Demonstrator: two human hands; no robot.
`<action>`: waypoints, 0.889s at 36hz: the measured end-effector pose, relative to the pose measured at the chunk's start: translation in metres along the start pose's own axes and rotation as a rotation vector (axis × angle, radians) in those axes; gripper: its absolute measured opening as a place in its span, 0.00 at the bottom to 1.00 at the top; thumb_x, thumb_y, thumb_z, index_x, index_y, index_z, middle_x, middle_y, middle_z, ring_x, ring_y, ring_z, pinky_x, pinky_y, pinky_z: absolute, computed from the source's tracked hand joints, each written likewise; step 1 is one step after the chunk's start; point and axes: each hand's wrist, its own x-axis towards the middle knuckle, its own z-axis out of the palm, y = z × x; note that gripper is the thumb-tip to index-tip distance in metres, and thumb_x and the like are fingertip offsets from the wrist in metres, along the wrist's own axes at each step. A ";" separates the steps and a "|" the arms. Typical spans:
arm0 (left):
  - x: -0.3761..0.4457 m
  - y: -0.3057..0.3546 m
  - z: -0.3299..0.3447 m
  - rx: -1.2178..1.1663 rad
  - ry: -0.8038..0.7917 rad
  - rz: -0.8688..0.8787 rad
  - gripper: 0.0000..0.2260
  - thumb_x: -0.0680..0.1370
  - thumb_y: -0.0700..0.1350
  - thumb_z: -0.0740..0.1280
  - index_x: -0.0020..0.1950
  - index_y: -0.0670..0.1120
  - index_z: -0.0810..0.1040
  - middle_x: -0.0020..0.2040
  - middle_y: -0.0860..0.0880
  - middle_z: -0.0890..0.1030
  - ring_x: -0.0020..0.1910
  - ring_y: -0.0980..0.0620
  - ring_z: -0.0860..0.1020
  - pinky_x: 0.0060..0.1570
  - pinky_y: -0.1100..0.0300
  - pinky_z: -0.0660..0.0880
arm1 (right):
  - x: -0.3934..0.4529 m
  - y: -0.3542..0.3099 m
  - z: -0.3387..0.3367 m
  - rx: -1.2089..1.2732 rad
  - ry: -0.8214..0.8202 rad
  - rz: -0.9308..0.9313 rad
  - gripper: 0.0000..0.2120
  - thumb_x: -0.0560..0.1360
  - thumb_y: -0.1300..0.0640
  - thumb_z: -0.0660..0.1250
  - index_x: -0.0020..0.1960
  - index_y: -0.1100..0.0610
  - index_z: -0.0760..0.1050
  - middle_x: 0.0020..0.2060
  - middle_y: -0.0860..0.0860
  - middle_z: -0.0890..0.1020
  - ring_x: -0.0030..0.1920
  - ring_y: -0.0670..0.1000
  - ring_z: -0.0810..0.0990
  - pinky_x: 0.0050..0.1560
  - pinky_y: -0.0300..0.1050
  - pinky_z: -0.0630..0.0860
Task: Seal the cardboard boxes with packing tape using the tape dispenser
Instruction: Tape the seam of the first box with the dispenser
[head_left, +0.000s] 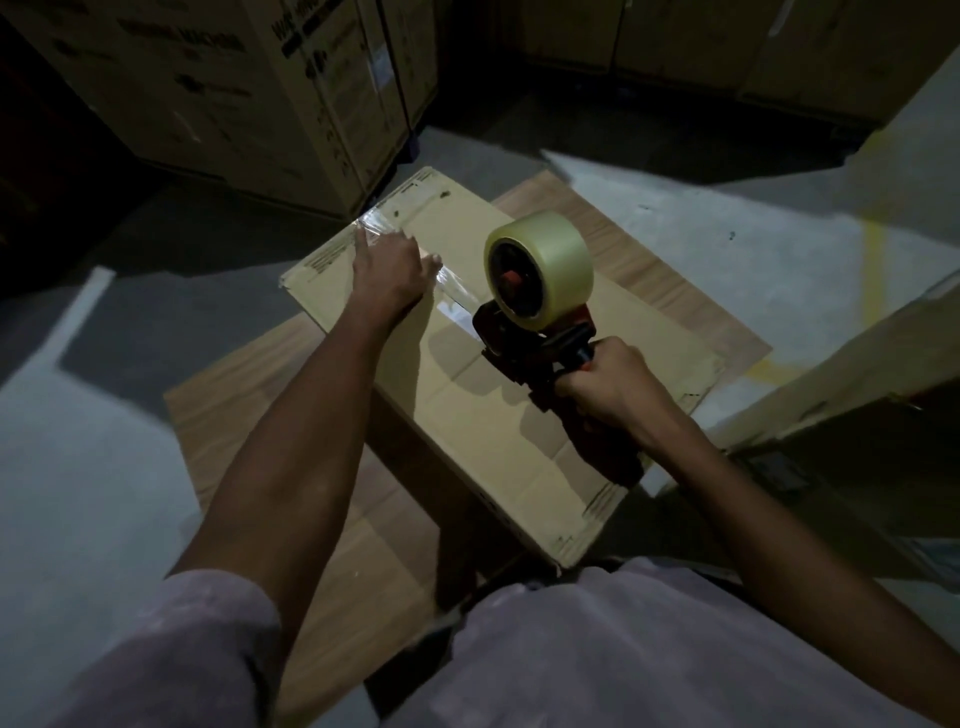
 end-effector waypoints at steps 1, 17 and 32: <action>-0.003 0.003 0.000 0.010 -0.010 0.013 0.26 0.85 0.57 0.54 0.67 0.37 0.76 0.67 0.37 0.77 0.69 0.40 0.73 0.78 0.40 0.47 | -0.001 0.000 0.000 0.002 -0.004 -0.001 0.14 0.60 0.45 0.69 0.37 0.55 0.79 0.24 0.48 0.81 0.24 0.50 0.80 0.30 0.50 0.79; -0.054 0.045 0.017 -0.121 -0.099 -0.019 0.29 0.86 0.56 0.51 0.82 0.40 0.55 0.83 0.41 0.53 0.82 0.45 0.50 0.79 0.43 0.46 | -0.006 -0.002 0.000 -0.101 -0.016 -0.075 0.10 0.71 0.51 0.72 0.35 0.54 0.76 0.26 0.50 0.81 0.27 0.49 0.81 0.31 0.47 0.78; -0.052 0.039 0.022 -0.195 -0.066 -0.018 0.32 0.85 0.60 0.54 0.82 0.41 0.56 0.83 0.42 0.54 0.82 0.46 0.51 0.79 0.45 0.46 | -0.021 0.020 -0.009 -0.200 0.032 -0.109 0.14 0.75 0.45 0.73 0.37 0.53 0.75 0.31 0.52 0.80 0.26 0.48 0.78 0.19 0.31 0.64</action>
